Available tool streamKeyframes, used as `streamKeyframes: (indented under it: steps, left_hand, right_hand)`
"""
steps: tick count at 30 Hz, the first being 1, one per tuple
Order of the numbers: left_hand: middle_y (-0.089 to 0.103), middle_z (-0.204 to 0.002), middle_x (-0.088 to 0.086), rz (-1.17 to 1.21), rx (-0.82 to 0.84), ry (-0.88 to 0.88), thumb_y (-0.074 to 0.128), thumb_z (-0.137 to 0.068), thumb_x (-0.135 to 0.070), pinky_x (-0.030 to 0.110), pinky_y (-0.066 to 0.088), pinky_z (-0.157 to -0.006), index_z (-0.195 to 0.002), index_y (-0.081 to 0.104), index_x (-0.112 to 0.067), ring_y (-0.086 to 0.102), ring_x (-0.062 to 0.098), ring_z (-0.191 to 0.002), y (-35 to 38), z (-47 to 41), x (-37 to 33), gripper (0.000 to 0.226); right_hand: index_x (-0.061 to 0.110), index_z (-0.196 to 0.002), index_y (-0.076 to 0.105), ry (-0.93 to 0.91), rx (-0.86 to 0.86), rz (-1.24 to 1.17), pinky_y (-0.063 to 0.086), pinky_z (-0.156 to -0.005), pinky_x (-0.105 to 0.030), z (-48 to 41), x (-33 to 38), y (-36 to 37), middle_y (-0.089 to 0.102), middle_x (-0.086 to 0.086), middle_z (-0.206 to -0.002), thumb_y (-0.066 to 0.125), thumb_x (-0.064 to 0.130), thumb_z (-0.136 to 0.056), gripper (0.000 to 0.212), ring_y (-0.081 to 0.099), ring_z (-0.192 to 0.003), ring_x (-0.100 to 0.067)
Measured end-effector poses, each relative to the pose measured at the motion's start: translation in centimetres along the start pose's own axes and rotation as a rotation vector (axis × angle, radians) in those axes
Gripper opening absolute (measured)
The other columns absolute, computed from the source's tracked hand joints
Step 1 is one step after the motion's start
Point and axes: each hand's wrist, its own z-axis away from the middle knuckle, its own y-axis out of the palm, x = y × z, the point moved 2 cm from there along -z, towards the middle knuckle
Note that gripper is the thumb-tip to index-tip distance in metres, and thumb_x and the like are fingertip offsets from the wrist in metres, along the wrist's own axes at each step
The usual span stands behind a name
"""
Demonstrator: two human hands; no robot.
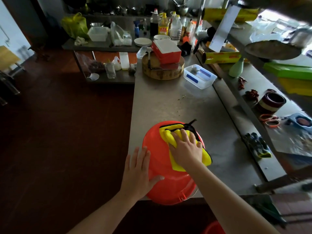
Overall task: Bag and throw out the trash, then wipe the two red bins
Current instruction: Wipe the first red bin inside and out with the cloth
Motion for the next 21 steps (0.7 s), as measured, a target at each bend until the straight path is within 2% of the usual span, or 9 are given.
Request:
streamKeyframes:
  steps: [4, 9, 14, 21]
  left_hand:
    - [0.018, -0.167, 0.006, 0.006, -0.004, 0.002, 0.032, -0.082, -0.092, 0.059, 0.024, -0.119, -0.156, 0.031, -0.011, 0.018, 0.031, -0.153, -0.2, -0.5, -0.2, 0.11]
    - [0.021, -0.166, 0.006, 0.022, -0.01, -0.007, 0.031, -0.082, -0.092, 0.057, 0.018, -0.121, -0.157, 0.03, -0.011, 0.021, 0.029, -0.153, -0.4, -0.6, 0.0, 0.11]
    - [0.026, -0.165, 0.008, 0.013, -0.012, -0.005, 0.039, -0.08, -0.09, 0.056, 0.018, -0.121, -0.155, 0.035, -0.008, 0.024, 0.029, -0.152, 0.4, -0.6, 0.0, 0.11]
    - [0.026, -0.165, 0.008, 0.009, -0.043, 0.017, 0.032, -0.082, -0.091, 0.056, 0.015, -0.12, -0.155, 0.034, -0.009, 0.023, 0.031, -0.152, 0.3, -0.9, 0.0, 0.11]
  right_hand:
    - [0.047, -0.155, 0.021, 0.056, -0.015, 0.037, 0.013, -0.122, -0.054, 0.5, -2.6, -0.2, 0.011, 0.008, -0.168, 0.031, 0.069, -0.097, 0.062, 0.004, -0.155, -0.027]
    - [0.043, -0.159, 0.014, 0.071, 0.034, -0.038, 0.011, -0.12, -0.059, 0.7, 0.9, 0.0, 0.002, 0.001, -0.17, 0.03, 0.065, -0.098, 0.066, -0.002, -0.155, -0.036]
    - [0.044, -0.158, 0.013, -0.078, 0.076, -0.062, 0.007, -0.119, -0.06, 1.6, 5.2, 1.0, -0.002, 0.0, -0.17, 0.028, 0.067, -0.098, 0.065, -0.007, -0.155, -0.037]
    - [0.048, -0.155, 0.017, -0.08, 0.051, -0.024, 0.016, -0.119, -0.054, 1.4, 1.8, 0.4, 0.004, 0.007, -0.17, 0.033, 0.069, -0.097, 0.063, 0.001, -0.156, -0.03]
